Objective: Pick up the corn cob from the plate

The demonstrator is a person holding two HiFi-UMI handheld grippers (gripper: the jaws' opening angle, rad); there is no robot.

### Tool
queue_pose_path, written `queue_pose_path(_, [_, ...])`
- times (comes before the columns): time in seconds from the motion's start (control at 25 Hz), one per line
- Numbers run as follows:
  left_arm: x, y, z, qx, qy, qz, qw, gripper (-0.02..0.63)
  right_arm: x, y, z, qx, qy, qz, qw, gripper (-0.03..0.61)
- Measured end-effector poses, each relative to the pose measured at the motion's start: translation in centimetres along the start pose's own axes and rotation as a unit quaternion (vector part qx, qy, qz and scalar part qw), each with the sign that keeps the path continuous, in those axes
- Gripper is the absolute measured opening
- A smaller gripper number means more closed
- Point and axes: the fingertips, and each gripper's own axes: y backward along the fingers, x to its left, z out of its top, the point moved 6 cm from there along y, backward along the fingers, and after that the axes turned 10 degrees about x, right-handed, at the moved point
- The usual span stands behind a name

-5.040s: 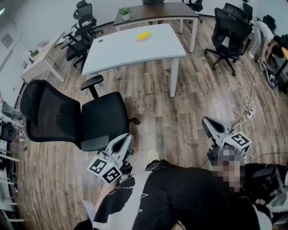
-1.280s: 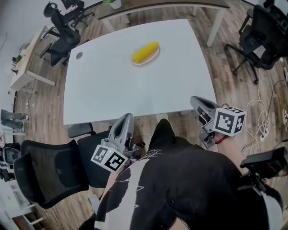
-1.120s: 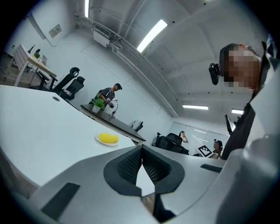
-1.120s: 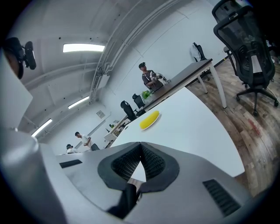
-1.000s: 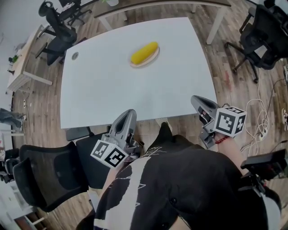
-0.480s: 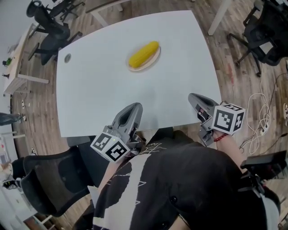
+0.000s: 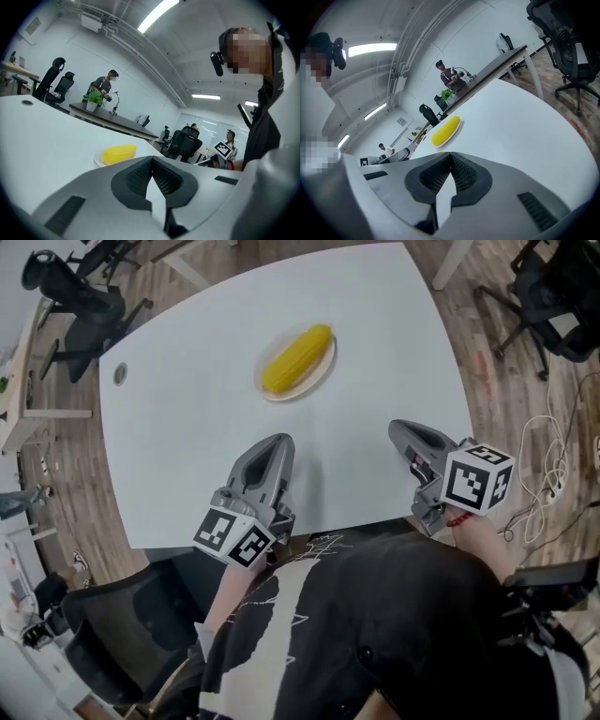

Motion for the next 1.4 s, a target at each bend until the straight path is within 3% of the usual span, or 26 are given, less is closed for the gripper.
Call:
queue_pose_path(0.36, [3.0,-3.8,2.6,0.010,-0.046,0.019,0.9987,0.012,-1.1,-2.5,2.1,0.002,0.002,0.016,1.000,0.015])
queue_pose_path(0.68, [5.3,-6.6,4.0,0.043,-0.117,0.032,0.9917,0.014,-2.4,-1.5,2.2,0.019,0.012,-0.015,1.000,0.015])
queue_pose_path(0.76, [5.5,-7.5,4.4,0.062,-0.148,0.039,0.9863,0.042,-2.7,-0.9,2.4,0.016,0.012,-0.023,1.000,0.015])
queue_pose_path(0.84, [5.5,-7.9,4.7,0.078,-0.167,0.042,0.9819,0.129,-2.9,-0.5,2.5,0.009,0.006,-0.029,1.000,0.015])
queue_pose_path(1.0, [6.0,-8.3,4.7,0.093,-0.179,0.048,0.9783,0.131,-3.2,-0.4,3.0,0.003,-0.006,-0.031,0.999,0.015])
queue_pose_path(1.24, [6.7,-9.4,4.2,0.110,-0.207,0.062,0.9700,0.201,-3.3,0.2,3.5,0.005,-0.008,-0.038,0.999,0.015])
queue_pose_path(1.4, [6.7,-10.6,3.9,0.133,-0.236,0.076,0.9597,0.237,-3.6,0.8,4.2,0.001,-0.015,-0.038,0.999,0.015])
